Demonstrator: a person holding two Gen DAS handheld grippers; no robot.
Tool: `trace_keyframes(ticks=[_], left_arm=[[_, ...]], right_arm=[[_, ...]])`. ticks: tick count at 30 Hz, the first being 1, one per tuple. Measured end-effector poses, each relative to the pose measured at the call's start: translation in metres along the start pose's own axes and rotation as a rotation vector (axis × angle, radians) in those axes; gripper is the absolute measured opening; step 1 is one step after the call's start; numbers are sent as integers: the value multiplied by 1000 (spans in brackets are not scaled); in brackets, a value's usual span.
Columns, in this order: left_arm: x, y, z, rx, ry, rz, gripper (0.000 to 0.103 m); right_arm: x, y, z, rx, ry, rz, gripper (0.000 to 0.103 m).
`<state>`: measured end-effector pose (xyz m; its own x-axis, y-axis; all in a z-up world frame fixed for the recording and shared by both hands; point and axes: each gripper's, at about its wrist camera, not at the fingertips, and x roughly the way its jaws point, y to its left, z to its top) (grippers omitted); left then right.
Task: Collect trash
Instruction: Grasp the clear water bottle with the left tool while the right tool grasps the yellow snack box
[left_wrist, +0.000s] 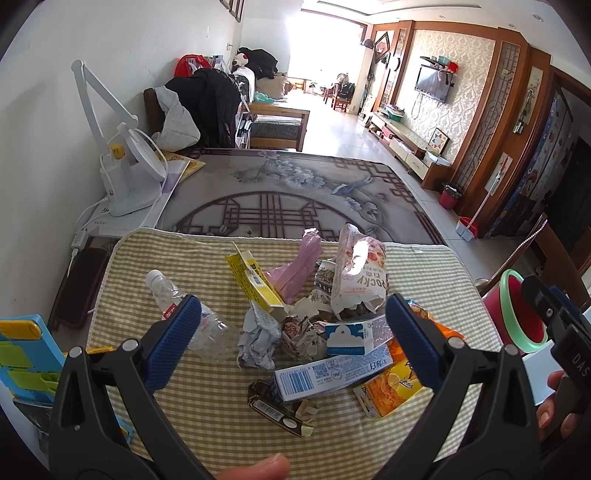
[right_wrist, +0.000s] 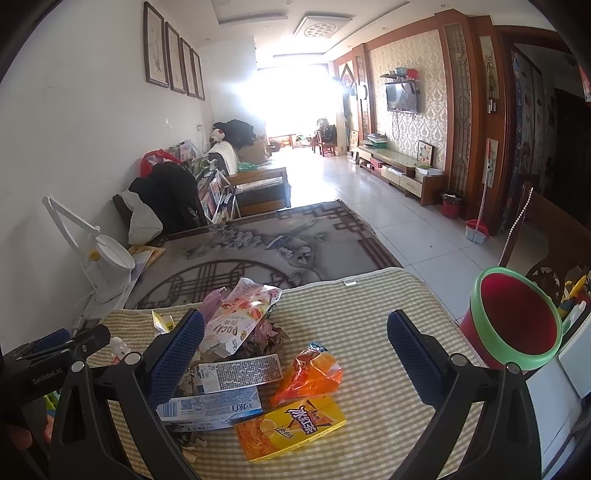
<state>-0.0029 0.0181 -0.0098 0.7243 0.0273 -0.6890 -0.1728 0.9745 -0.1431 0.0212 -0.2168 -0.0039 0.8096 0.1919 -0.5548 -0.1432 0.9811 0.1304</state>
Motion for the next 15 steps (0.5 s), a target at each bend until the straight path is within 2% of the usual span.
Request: trace_keyframes(ticks=[7,12,15], left_arm=[[8,11,0,-31,13,26,98],[25,45,-6,-153,39,90,98],[46,75,-17,-254,68,185,98]], right_arm=[[1,-2,1,0,3,0,96],[5,-4,0,1,12,-5,96],[8,-6,0,5,24,-5,96]])
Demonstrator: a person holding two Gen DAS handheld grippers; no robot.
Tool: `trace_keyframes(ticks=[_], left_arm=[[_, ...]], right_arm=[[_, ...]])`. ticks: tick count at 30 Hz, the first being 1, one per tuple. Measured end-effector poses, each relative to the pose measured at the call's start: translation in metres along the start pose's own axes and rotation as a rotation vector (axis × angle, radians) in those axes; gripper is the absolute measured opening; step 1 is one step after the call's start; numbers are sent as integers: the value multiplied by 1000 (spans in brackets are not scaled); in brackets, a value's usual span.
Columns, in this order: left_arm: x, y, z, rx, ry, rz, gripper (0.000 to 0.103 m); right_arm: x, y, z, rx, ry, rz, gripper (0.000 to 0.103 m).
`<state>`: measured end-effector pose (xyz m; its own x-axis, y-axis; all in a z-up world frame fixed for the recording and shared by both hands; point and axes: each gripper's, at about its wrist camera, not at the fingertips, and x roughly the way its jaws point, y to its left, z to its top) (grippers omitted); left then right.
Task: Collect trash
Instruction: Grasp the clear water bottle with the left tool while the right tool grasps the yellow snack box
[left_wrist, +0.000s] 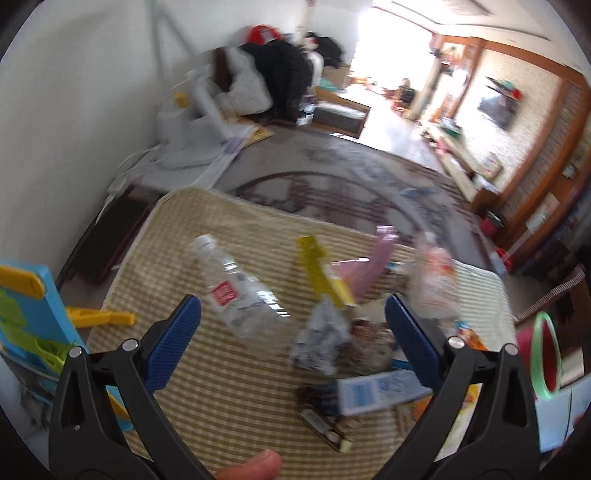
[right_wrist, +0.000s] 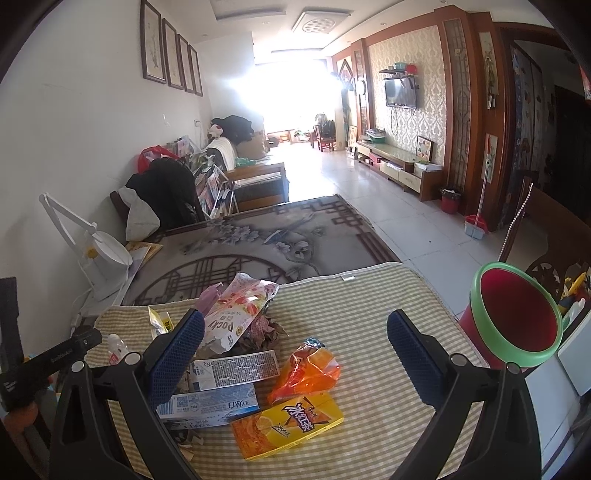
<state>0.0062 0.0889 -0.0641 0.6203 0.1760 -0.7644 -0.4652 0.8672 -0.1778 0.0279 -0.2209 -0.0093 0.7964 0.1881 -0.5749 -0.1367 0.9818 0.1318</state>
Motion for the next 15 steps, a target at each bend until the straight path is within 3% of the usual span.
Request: trace_keyframes(ticks=[6,10,15], left_arm=[[53,36,1,-80,101,86,98],[96,50,4,-146,225,49,98],[131,58,9,-202,289,52,97]], right_arm=[[7,5,-2,-13,35,17,96],[12,10,-1,-30,67,49,96],[24,20,0,-66,112,83,96]])
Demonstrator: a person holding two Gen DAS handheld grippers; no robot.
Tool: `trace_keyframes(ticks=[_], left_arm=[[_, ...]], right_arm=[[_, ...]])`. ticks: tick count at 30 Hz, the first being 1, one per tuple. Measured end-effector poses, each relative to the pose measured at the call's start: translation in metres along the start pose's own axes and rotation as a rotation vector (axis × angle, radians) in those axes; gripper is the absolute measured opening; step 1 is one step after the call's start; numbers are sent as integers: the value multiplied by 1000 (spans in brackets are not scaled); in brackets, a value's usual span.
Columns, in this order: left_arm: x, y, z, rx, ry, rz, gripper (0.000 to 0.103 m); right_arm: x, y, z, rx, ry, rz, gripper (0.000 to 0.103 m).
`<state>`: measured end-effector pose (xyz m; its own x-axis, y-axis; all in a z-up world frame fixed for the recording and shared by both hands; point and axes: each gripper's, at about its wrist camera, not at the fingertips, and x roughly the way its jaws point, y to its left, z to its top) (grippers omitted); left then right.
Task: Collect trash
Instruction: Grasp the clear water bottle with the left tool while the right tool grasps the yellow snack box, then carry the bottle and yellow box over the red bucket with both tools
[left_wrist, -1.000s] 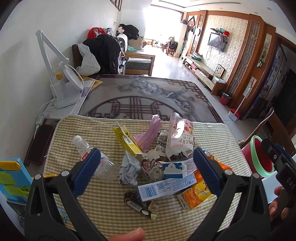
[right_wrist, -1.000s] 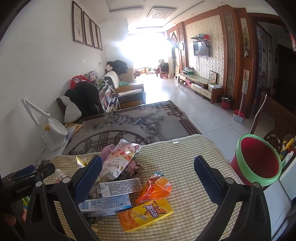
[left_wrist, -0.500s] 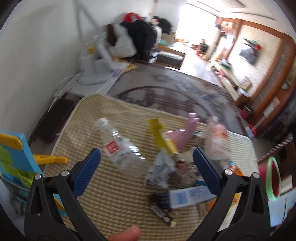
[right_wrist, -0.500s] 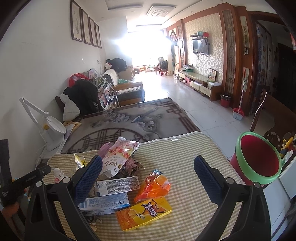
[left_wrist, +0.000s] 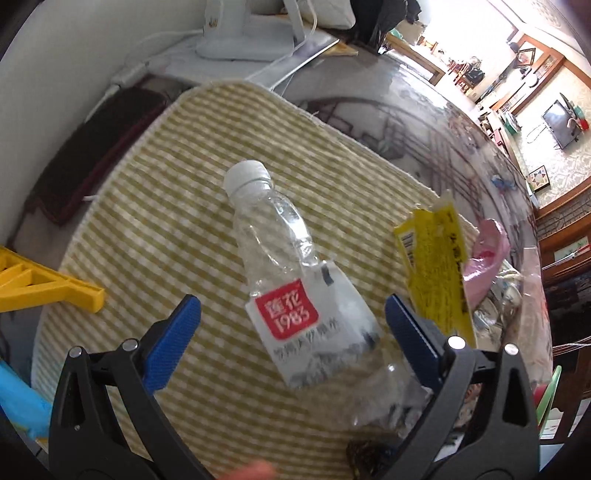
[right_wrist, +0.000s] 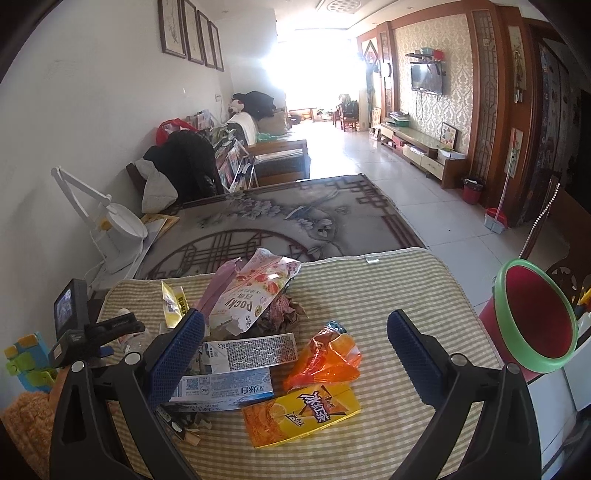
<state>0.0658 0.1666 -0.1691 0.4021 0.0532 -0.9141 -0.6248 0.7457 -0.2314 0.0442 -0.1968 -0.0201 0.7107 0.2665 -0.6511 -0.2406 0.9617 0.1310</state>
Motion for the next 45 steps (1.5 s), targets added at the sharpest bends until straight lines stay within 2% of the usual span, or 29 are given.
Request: trace_keyframes(ticks=[1,3,4,6,8,11,16,19,22,25,26,27,28,33,40,45], left_arm=[[6,1,1,-4,14,3,95],[12,1,2,-10,39,-41,74],[11,0,2,-11,41,-61,68],[6,-3,2,7,39,-71,60],[-3,-1,-3,20,35,-109,58],[-26,3,-17,80,-7,-118,57],[-51,8,-42,148,-41,-112,57],[-57,12,-45,158,-41,-112,56],[-62,18,-50,147,-41,-122,55],[-68,24,-57,153,-50,-114,53],[-68,26,-58,152,-47,-116,53],[-69,27,-59,150,-42,-118,53],[-67,29,-60,149,-36,-120,53],[-57,24,-63,159,7,-118,53],[-39,17,-62,172,28,-96,54],[-46,14,-64,162,-13,-95,44]], right_arm=[[4,2,1,-2,12,16,96],[12,8,4,-11,37,59,96],[17,13,7,-18,47,79,96],[27,25,14,-41,67,132,96],[41,39,24,-63,93,196,94],[74,69,40,-99,156,284,81],[155,135,46,-178,361,352,44],[195,168,35,-225,456,354,41],[222,193,18,-287,509,322,41],[237,202,4,-324,546,276,41],[239,201,2,-329,543,258,40],[240,200,1,-330,542,247,29],[241,199,1,-326,547,247,25],[229,187,11,-296,494,285,21],[172,146,41,-171,354,364,21],[121,108,59,-78,244,421,21]])
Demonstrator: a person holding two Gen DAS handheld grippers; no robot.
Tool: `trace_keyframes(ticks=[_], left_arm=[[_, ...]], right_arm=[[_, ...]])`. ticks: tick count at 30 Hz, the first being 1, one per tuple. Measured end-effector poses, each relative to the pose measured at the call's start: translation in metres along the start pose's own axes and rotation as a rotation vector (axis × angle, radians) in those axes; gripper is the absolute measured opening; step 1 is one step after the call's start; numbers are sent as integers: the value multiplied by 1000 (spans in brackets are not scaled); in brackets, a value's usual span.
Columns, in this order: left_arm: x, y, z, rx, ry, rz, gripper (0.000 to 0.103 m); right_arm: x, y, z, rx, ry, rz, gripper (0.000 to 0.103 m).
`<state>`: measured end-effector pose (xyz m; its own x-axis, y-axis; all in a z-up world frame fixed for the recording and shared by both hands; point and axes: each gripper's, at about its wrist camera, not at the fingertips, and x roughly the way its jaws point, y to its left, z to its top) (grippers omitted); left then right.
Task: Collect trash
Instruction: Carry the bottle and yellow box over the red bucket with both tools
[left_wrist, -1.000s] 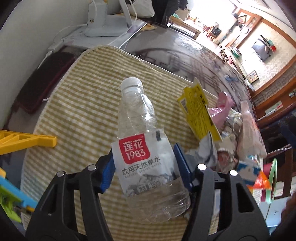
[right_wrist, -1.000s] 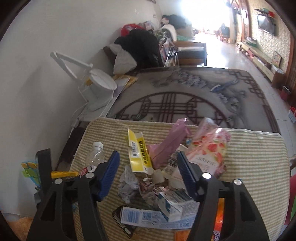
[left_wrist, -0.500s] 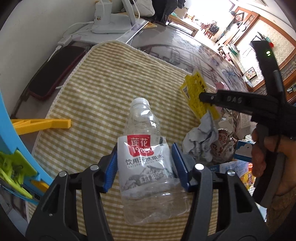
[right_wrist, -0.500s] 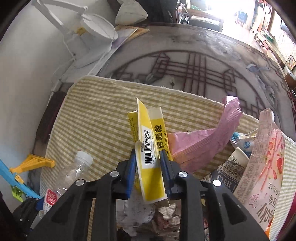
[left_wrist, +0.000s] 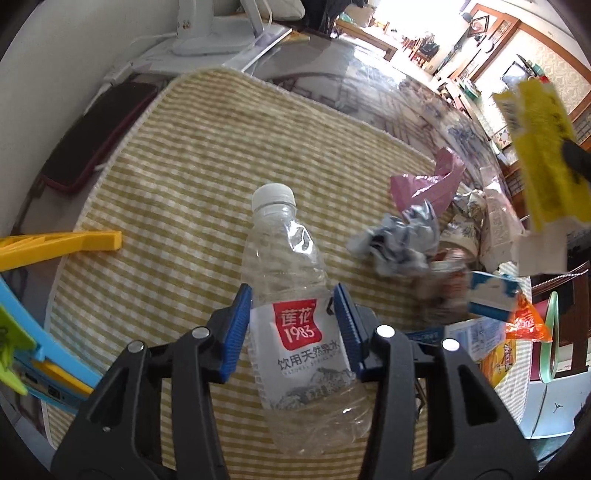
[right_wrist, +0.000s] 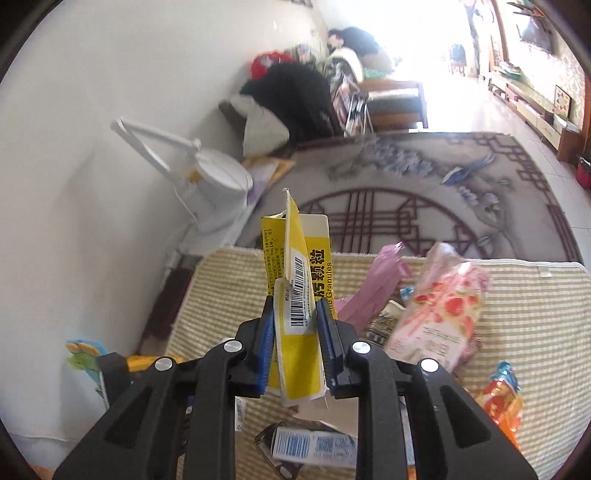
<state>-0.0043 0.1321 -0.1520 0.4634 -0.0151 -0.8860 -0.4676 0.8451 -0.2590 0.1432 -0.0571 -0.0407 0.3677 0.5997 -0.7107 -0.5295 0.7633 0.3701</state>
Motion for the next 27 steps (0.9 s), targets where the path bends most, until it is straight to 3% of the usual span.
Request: trace_keyframes(ticks=[6,13,20,27], left_arm=[[-33,-24,-1,10,-106,-22,43],[-64,-100,-14,144,-201,-70,44],[-69,-205,-39,269,-210,-142,44],[-57,-298,-77,360,-170,-185,44]], right_arm=[[-74,-29,-16,72,-132,38,21],[-133,-76,-54,108,-200,-66,21],[-187,-150,-87,149,-237,-175,21],[-238,-236,-116,235,-252,-260,21]])
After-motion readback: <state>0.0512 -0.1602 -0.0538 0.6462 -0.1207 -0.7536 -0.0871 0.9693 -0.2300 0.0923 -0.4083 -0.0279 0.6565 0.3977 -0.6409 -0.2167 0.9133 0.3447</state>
